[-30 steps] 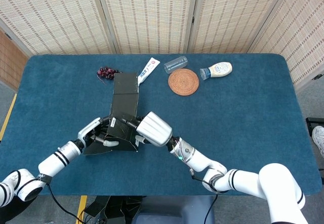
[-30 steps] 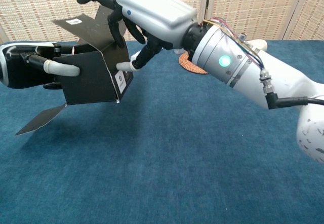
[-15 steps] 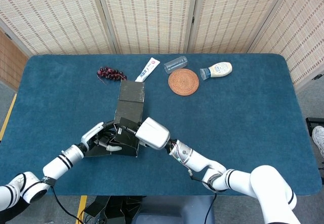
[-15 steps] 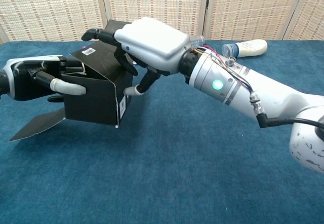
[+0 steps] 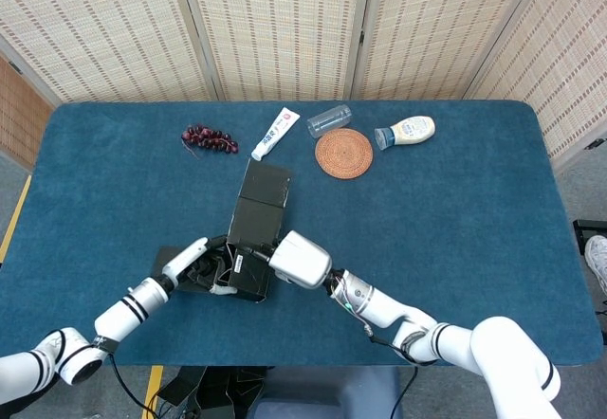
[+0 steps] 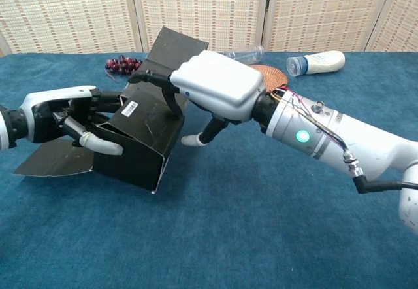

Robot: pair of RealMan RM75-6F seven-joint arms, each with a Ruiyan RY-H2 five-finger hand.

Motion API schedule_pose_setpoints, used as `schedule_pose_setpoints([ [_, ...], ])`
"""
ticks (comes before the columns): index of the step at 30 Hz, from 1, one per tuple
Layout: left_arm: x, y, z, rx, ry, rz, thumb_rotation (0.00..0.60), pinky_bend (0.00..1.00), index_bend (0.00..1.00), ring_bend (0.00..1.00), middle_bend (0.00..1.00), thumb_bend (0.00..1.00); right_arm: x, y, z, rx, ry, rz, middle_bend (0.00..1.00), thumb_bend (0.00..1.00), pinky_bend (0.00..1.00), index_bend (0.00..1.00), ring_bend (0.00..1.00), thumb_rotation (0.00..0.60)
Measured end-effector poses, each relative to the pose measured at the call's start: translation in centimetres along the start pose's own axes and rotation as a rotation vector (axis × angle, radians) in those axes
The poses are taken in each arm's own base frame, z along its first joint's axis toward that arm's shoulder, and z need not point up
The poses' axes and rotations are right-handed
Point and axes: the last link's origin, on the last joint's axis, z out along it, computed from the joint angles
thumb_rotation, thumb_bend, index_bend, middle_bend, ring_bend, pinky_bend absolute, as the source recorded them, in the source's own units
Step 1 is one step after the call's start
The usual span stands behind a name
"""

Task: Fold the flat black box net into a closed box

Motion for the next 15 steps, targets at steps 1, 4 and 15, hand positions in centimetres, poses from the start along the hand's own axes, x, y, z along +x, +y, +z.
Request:
schedule_pose_setpoints([
  [1,-0.2,-0.1,0.1,0.0,0.0,0.011,0.6,0.88,0.25,0.57,0.26,0.09,-0.1,0.0,-0.1,-0.001,-0.005,-0.002,0.24,0.16,1.0,0.1,0.74,0.6],
  [4,-0.9,-0.5,0.6,0.012,0.002,0.021,0.6,0.88,0.25,0.54,0.26,0.09,-0.7,0.0,-0.2,-0.002,-0.022,-0.008,0.24,0.16,1.0,0.1,0.74,0.6],
  [15,-0.8,-1.9,0.5,0.06,0.016,0.013,0.6,0.77,0.25,0.41,0.26,0.09,-2.4,-0.6,0.5,0.038,-0.062,-0.038,0.25,0.18,1.0,0.1,0.74,0.6],
])
